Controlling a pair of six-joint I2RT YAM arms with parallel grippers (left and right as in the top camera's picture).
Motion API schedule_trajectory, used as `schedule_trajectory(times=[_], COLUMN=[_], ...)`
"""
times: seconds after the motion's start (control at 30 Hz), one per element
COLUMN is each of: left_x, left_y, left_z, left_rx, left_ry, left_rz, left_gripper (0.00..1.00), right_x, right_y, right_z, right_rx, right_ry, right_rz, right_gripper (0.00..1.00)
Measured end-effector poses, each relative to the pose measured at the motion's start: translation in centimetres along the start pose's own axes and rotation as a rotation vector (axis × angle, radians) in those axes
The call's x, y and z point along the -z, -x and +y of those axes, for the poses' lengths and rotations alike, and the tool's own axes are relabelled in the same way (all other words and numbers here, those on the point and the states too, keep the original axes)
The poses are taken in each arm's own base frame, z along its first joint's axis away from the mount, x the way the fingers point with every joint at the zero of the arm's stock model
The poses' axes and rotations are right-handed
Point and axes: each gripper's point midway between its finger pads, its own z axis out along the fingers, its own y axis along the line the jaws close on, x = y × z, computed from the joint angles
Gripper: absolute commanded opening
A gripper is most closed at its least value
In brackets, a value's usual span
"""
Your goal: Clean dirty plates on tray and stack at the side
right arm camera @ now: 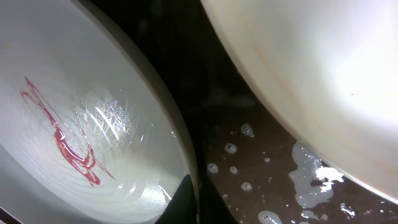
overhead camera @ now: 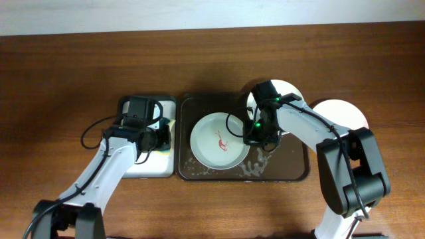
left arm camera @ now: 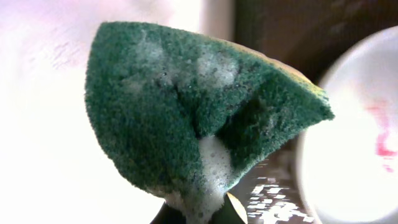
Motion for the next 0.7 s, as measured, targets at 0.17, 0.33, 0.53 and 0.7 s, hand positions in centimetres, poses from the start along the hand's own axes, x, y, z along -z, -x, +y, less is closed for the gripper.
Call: schedule_trajectory(times=[0.17,0.33,0.53,0.7], left_x=[1.8,2.6,1.4,-2.1], left_y=[2.2,3.1,2.5,0.6], left_z=[-3.5,-6.7,-11.3,-15.1], left_rx=[-0.010,0.030,0.038,0.090], left_ry=[-0.185,-0.340,-0.447,-0.532], left_rz=[-0.072,-0.092,-0.055,0.054], left_gripper=[0.00,0.00,0.00,0.00], right_x=[0.0,0.0,0.0,0.0], right_y=[0.0,0.0,0.0,-0.1], right_z=[0.0,0.0,0.0,0.0], right_rx=[0.000,-0.001,0.000,-0.002], right_ry=[0.000,0.000,0.000,-0.002], right_rz=[0.000,0.000,0.001,0.004], right_gripper=[0.04,0.04,0.04,0.03])
